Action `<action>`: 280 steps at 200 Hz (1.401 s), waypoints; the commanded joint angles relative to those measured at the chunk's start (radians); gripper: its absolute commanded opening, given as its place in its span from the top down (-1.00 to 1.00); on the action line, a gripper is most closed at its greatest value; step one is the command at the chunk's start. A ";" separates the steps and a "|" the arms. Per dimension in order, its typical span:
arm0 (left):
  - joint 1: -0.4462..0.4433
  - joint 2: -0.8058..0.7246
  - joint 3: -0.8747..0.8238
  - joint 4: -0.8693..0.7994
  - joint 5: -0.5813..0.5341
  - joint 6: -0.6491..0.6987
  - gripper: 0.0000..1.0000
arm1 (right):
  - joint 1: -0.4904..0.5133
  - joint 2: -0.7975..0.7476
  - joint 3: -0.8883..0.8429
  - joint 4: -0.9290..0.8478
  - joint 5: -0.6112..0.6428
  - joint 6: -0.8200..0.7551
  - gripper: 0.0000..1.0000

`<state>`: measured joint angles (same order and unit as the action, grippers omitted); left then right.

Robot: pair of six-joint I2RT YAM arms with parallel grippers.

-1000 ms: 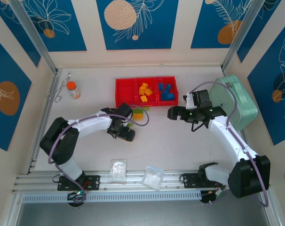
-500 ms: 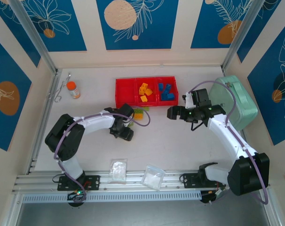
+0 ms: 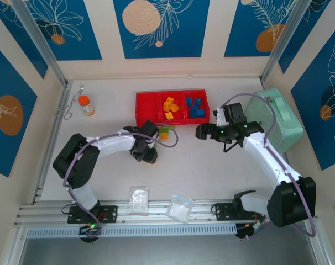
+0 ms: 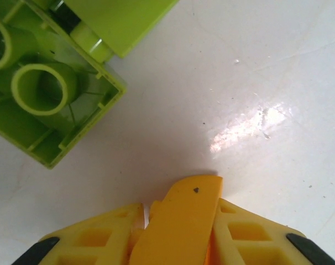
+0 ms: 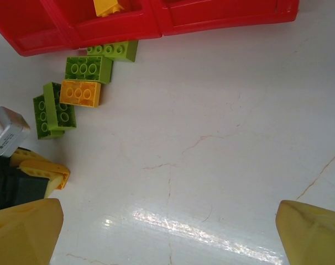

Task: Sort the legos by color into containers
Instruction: Pick up the lego from the middle-left of the table, then place the lego in the container.

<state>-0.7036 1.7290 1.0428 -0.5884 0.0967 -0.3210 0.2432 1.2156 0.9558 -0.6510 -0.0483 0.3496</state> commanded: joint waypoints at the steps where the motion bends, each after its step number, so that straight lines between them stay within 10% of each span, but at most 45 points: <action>1: -0.007 -0.069 0.041 -0.065 -0.022 -0.025 0.60 | 0.002 -0.019 0.027 -0.007 0.031 0.006 -0.98; 56: 0.071 -0.080 0.320 -0.158 -0.114 -0.012 0.61 | -0.001 -0.062 0.015 0.014 0.056 0.025 -0.98; 162: 0.128 0.429 1.030 -0.208 -0.059 -0.004 0.59 | -0.038 -0.148 -0.035 -0.017 0.053 0.026 -0.98; 280: 0.122 0.534 1.077 -0.108 -0.004 -0.071 0.11 | -0.055 -0.169 -0.055 -0.021 0.038 0.029 -0.98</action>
<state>-0.5800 2.2486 2.0872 -0.7242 0.0780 -0.3847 0.1940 1.0630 0.9176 -0.6598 0.0032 0.3679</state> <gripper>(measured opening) 0.439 0.990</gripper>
